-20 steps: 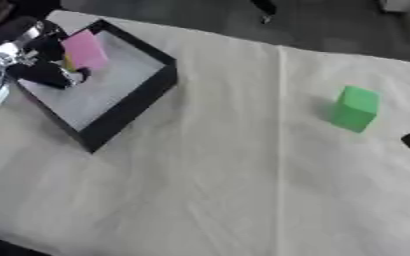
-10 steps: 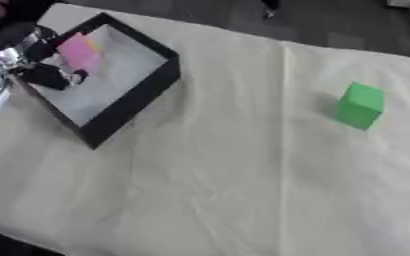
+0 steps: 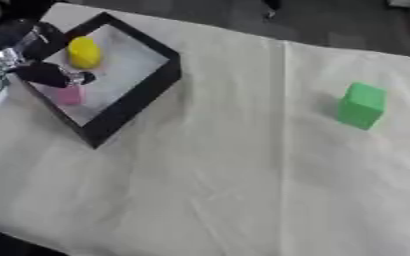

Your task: Pick up the objects with one hand, pass them to the other hand, and then place them into the box on the other side of the table.

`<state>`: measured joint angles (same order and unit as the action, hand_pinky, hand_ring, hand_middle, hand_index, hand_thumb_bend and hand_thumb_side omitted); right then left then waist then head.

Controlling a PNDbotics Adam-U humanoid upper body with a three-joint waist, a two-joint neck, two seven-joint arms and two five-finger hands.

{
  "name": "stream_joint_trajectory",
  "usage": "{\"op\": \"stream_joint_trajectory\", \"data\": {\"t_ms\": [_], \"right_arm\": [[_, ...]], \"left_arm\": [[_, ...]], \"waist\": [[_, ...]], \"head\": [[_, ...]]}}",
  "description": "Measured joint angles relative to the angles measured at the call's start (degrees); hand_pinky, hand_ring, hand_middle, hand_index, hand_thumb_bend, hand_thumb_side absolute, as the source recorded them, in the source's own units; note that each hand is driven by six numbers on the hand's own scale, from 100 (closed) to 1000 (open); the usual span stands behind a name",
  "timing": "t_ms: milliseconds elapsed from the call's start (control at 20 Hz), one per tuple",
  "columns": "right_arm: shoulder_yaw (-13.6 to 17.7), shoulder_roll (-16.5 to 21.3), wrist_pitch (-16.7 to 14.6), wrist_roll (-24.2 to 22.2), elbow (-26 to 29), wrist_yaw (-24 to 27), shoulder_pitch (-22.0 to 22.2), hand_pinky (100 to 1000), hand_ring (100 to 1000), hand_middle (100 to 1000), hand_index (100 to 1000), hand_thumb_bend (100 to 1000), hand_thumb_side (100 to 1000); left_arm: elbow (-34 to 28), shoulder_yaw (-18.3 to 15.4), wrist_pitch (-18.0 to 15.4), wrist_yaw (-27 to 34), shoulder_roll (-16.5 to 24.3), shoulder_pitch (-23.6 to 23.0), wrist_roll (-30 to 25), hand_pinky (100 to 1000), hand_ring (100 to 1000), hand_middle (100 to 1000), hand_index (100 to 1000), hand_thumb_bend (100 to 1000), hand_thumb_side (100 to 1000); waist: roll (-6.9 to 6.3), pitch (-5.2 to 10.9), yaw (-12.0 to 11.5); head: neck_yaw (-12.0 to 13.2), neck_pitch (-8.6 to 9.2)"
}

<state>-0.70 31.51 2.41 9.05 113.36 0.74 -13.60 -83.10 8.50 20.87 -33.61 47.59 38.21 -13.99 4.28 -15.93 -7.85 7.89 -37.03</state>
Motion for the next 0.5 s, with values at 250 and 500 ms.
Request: {"op": "stream_joint_trajectory", "data": {"t_ms": [250, 500], "right_arm": [[0.47, 0.08, -0.23, 0.49, 0.00, 0.05, 0.00, 450, 902, 610, 728, 693, 100], [1.42, 2.76, 0.92, 1.19, 0.00, 0.31, -0.28, 459, 906, 620, 730, 684, 116]], "left_arm": [[-4.16, -1.97, 1.11, 4.12, -0.13, -0.51, 3.36, 886, 661, 613, 698, 100, 346], [-18.80, -5.25, 0.61, 22.27, -2.54, -3.66, 16.06, 895, 644, 624, 701, 100, 578]], "waist": [[0.02, 0.00, -0.05], [0.43, 0.00, -0.42]], "head": [[-0.65, -0.20], [-3.89, -0.26]]}}
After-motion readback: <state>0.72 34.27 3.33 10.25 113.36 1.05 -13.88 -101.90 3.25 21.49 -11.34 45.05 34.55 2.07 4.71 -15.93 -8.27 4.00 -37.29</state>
